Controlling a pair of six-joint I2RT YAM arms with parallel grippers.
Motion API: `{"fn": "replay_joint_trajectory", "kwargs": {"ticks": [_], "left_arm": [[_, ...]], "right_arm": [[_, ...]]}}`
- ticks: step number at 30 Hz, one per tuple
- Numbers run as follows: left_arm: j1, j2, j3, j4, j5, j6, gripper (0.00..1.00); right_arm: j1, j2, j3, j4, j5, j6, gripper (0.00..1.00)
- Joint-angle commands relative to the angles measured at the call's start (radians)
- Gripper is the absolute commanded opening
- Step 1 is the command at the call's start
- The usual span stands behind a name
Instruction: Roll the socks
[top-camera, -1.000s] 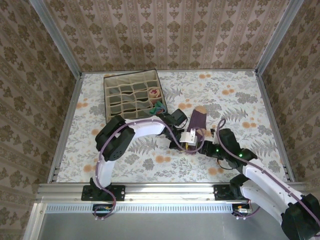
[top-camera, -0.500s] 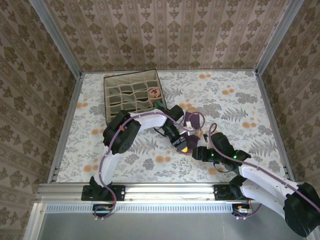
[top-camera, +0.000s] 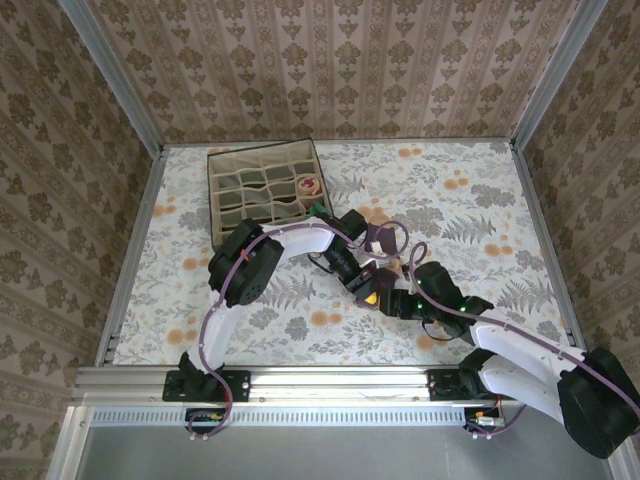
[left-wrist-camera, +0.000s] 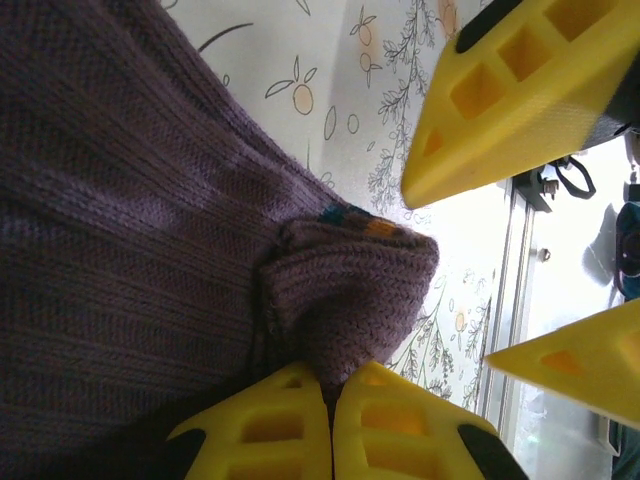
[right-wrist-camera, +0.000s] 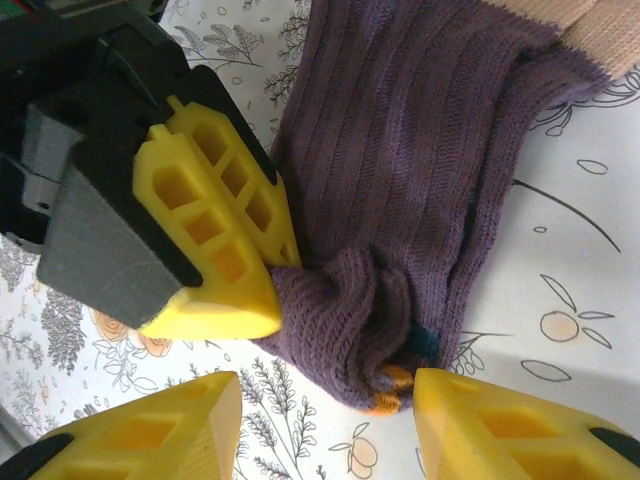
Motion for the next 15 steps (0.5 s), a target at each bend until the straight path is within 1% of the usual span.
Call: {"fn": "replay_joint_trajectory", "kwargs": {"ticks": [1, 4, 5, 9, 11, 13, 15], "left_arm": [[0.001, 0.014, -0.007, 0.004, 0.025, -0.012, 0.0], [-0.003, 0.012, -0.013, 0.006, 0.027, 0.025, 0.0], [-0.004, 0.011, -0.017, 0.005, 0.027, 0.041, 0.0], [-0.003, -0.01, -0.05, 0.031, 0.031, 0.105, 0.0], [-0.001, -0.036, -0.084, 0.072, 0.038, 0.132, 0.02], [0.006, -0.083, -0.148, 0.165, 0.04, 0.132, 0.06], [0.012, -0.153, -0.243, 0.319, 0.03, 0.11, 0.1]], "right_arm": [[0.005, 0.059, 0.027, 0.056, 0.016, -0.029, 0.46], [0.005, 0.134, 0.044, 0.086, 0.004, -0.044, 0.43], [0.005, 0.16, 0.048, 0.095, -0.005, -0.049, 0.39], [0.004, 0.257, 0.082, 0.085, -0.055, -0.057, 0.09], [-0.001, 0.291, 0.103, 0.034, -0.063, -0.039, 0.0], [-0.012, 0.313, 0.112, -0.007, -0.076, -0.013, 0.0], [-0.027, 0.315, 0.115, -0.043, -0.081, 0.014, 0.0]]}}
